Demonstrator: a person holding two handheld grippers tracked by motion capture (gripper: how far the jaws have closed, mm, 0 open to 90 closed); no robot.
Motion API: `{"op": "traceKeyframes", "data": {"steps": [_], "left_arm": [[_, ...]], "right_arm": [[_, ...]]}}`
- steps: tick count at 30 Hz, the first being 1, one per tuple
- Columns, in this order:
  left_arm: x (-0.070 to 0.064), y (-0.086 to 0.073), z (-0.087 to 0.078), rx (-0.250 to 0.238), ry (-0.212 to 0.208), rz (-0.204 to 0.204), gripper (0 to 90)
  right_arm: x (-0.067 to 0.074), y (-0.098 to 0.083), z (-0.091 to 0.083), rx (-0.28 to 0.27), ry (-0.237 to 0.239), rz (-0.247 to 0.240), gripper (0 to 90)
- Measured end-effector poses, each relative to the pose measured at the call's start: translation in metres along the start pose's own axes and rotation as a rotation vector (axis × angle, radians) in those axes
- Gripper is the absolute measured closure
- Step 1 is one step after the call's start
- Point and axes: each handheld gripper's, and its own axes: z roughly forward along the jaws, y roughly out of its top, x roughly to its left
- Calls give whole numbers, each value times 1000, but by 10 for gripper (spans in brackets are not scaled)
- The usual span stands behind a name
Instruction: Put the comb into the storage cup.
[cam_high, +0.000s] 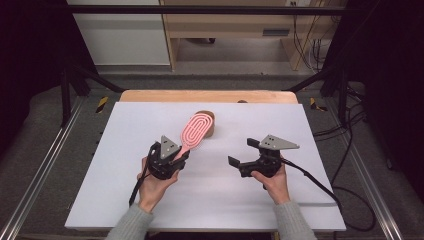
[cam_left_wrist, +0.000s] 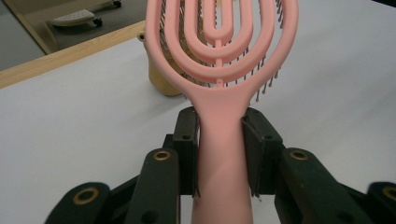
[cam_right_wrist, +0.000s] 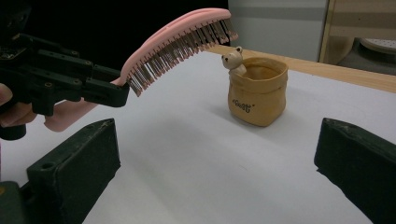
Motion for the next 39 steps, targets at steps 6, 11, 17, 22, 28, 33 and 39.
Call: {"op": "traceKeyframes", "data": {"steps": [6,11,17,22,28,33,39], "left_arm": [[-6,-2,3,-12,-6,-9,686],[-9,-7,3,-30,-11,-28,686],[-13,-11,4,-39,4,-20,686],[-15,-17,4,-56,2,-36,687],[-18,-22,4,-67,4,-38,687],[-21,-25,5,-70,5,-41,687],[-23,-26,6,-78,8,-37,687]], "right_arm": [[3,6,4,-13,3,6,5],[5,8,7,-14,4,15,6],[8,10,11,-14,4,20,6],[11,11,16,-14,11,34,7],[15,14,21,-17,12,46,11],[18,16,26,-13,16,49,12],[20,16,33,-11,14,67,17]]}}
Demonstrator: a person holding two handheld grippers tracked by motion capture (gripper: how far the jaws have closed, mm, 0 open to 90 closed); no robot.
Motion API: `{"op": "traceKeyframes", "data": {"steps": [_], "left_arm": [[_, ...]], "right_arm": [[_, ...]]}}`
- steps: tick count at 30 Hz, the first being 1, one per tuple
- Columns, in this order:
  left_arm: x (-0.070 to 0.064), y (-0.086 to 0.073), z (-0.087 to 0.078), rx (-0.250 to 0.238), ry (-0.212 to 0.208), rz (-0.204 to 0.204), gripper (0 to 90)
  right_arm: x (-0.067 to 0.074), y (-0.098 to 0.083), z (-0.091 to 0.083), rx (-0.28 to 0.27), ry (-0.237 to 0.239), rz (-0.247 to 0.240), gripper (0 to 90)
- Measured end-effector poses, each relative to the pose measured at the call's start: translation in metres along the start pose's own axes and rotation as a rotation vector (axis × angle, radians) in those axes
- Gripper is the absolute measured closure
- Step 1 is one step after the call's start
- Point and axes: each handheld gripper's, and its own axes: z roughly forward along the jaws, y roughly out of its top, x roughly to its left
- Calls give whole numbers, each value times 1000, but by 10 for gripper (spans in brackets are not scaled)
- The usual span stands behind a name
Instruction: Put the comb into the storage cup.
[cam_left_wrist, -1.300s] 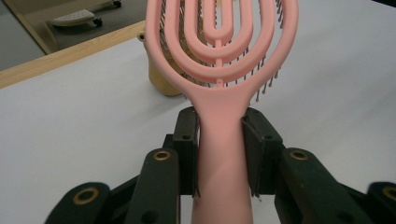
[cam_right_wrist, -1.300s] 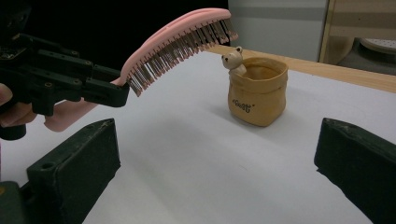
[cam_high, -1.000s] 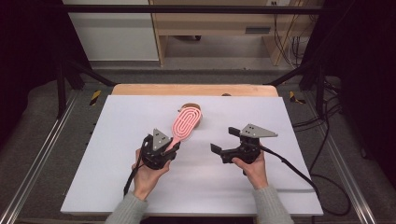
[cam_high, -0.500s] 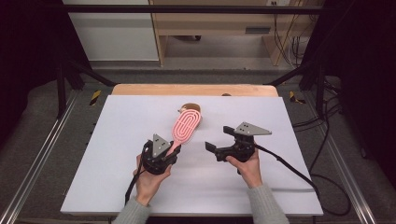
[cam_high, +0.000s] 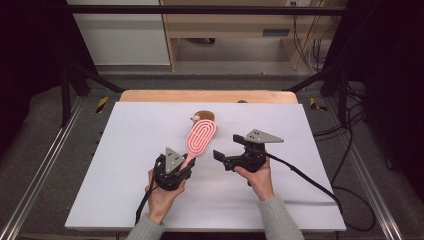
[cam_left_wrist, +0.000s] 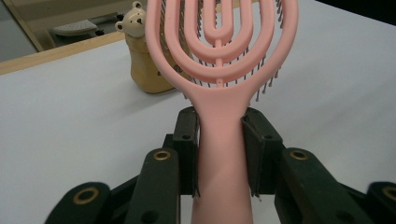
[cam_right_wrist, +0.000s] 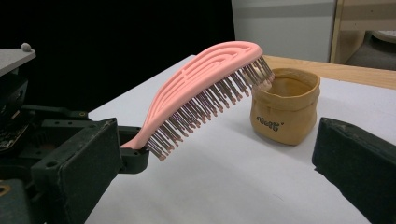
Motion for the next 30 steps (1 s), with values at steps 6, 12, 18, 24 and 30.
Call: {"op": "traceKeyframes", "data": {"steps": [6,12,18,24,30], "left_arm": [[-2,0,0,-6,2,2,687],[-6,-2,1,-10,2,13,687],[-10,-3,1,-15,1,18,687],[-13,-2,2,-21,-2,24,687],[-18,-2,2,-27,-6,36,687]], "right_arm": [[2,0,7,7,-8,23,22],[4,1,13,12,-9,40,25],[2,1,16,13,-21,64,28],[1,1,19,14,-25,87,30],[-1,1,21,21,-31,111,38]]}}
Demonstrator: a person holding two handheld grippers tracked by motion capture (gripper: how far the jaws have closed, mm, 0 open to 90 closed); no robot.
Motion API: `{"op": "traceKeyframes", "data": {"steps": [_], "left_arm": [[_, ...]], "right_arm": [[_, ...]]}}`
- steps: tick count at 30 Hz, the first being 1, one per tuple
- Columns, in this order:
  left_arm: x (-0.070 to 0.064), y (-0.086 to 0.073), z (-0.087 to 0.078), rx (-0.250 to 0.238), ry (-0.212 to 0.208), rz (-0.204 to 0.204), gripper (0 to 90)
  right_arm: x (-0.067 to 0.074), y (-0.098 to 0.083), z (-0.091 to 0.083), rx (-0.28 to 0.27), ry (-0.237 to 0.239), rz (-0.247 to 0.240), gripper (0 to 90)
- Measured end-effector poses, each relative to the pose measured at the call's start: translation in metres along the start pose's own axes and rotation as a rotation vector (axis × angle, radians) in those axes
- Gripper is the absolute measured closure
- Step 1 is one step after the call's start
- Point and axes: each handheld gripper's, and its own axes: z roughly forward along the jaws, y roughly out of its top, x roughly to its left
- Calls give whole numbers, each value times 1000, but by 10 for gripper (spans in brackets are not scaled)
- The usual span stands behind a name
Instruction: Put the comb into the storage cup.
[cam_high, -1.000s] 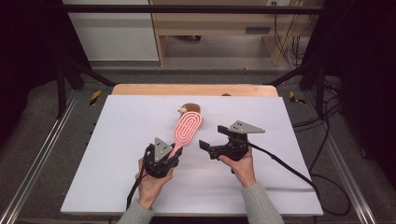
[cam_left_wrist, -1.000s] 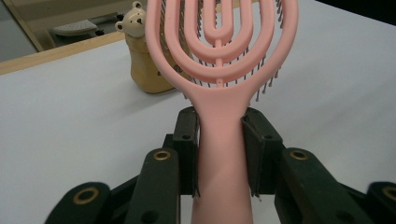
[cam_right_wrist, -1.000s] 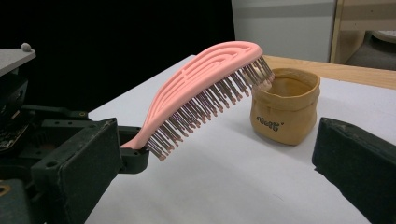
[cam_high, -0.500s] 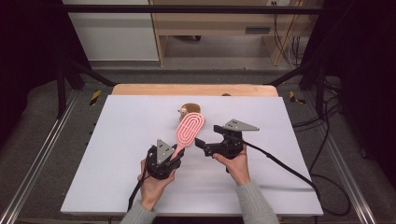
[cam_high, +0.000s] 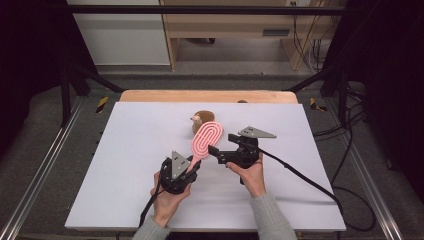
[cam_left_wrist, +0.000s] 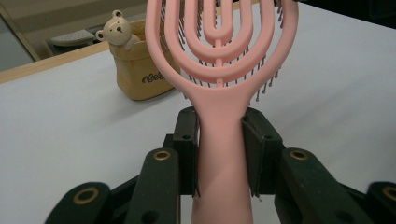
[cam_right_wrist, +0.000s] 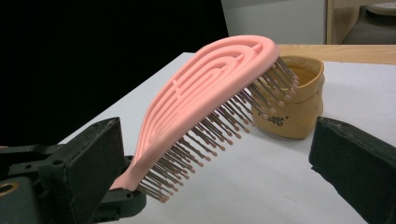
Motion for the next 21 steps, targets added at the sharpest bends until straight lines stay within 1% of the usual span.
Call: {"op": "traceKeyframes", "data": {"steps": [8,14,15,18,19,20,21], "left_arm": [[-6,2,0,-6,-13,12,687],[-9,2,-1,-12,-14,19,687],[-10,3,-1,-15,-16,19,687],[-11,3,0,-16,-17,24,687],[-12,3,0,-18,-18,26,687],[-12,3,0,-18,-18,26,687],[-13,3,0,-20,-18,26,687]], "right_arm": [[2,2,4,3,11,10,76],[2,1,4,9,21,21,114],[2,1,5,13,24,26,149],[2,2,5,13,32,30,168],[2,2,5,12,36,36,199],[2,2,5,12,36,36,199],[1,2,5,14,39,43,232]]}}
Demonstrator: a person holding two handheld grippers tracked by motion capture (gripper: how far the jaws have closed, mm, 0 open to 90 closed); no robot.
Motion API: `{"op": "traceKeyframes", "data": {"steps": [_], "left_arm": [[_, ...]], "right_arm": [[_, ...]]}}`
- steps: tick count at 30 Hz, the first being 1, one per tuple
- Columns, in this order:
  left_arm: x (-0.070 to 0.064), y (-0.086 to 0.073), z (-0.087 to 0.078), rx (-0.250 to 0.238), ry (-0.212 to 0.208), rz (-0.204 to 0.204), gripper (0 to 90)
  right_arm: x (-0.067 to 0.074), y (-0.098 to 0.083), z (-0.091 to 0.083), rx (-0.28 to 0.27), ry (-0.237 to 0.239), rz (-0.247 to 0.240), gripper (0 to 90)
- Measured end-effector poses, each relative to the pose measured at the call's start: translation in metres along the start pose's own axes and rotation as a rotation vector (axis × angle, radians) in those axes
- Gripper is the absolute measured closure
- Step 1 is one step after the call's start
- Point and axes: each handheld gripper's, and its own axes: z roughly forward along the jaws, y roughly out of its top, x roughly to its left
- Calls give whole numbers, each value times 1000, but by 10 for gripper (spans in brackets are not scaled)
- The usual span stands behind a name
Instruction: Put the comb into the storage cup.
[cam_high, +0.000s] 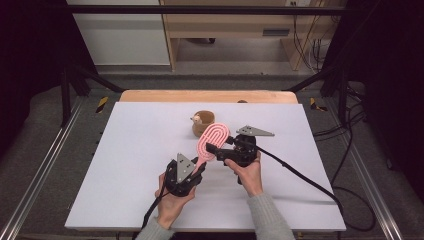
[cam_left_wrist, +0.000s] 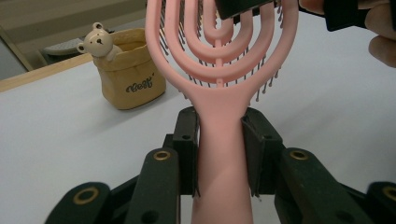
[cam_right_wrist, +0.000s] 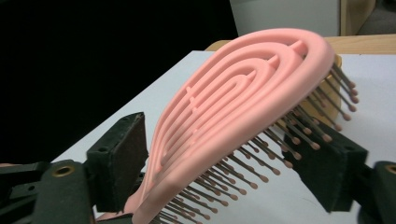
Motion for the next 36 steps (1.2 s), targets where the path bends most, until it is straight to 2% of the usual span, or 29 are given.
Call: {"op": "traceKeyframes", "data": {"steps": [7,13,21,36], "left_arm": [[-4,1,0,-17,-1,10,687],[-6,1,0,-28,6,12,687],[-6,1,0,-32,13,17,687],[-7,-2,3,-33,17,21,688]], "right_arm": [[0,0,1,8,19,25,314],[0,-1,1,21,38,39,420],[0,1,1,24,61,82,474],[1,1,0,34,107,110,579]]}}
